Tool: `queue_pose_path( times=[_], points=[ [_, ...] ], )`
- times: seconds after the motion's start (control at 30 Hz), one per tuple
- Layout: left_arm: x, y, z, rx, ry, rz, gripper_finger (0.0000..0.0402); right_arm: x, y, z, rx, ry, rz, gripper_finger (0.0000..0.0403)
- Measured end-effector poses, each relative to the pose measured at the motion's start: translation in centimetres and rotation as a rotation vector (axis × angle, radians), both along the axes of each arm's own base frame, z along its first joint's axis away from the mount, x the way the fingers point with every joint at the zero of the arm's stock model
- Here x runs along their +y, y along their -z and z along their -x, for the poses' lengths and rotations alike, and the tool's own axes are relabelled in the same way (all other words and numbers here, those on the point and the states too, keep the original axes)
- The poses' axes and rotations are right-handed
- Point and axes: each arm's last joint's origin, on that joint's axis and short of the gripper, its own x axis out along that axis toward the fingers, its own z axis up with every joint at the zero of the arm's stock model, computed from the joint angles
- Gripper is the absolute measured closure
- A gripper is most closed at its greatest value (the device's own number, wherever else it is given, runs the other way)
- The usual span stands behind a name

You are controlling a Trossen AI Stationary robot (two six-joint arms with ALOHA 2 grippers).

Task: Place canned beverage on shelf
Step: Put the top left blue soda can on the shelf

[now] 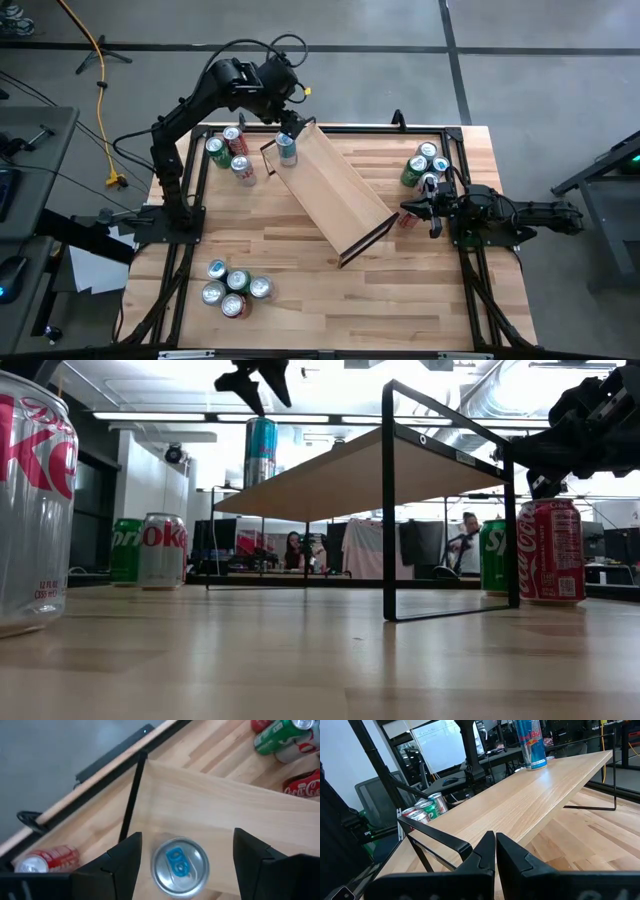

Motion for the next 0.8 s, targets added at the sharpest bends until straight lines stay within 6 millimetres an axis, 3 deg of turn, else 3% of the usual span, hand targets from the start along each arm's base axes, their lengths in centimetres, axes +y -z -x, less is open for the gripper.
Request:
queue_pose_path(
  times=[0.37,0.57,0.67,0.8],
  points=[
    [-0.6,-0.1,-0.3,-0.012,-0.242,-0.097,0.0188,0.0,0.0,0.0,0.000,0.000,0.000,0.0402],
    [-1.1,1.6,-0.7,0.050,-0.246,-0.070,0.0188,0.0,0.0,0.0,0.000,0.000,0.000,0.0402],
    [-1.5,2.1,0.4,0.074,-0.255,-0.042,0.0188,0.0,0.0,0.0,0.000,0.000,0.000,0.0402],
    [-2.2,0.5,2.7,-0.019,-0.333,-0.083,0.0188,0.0,0.0,0.0,0.000,0.000,0.000,0.0402]
  ],
)
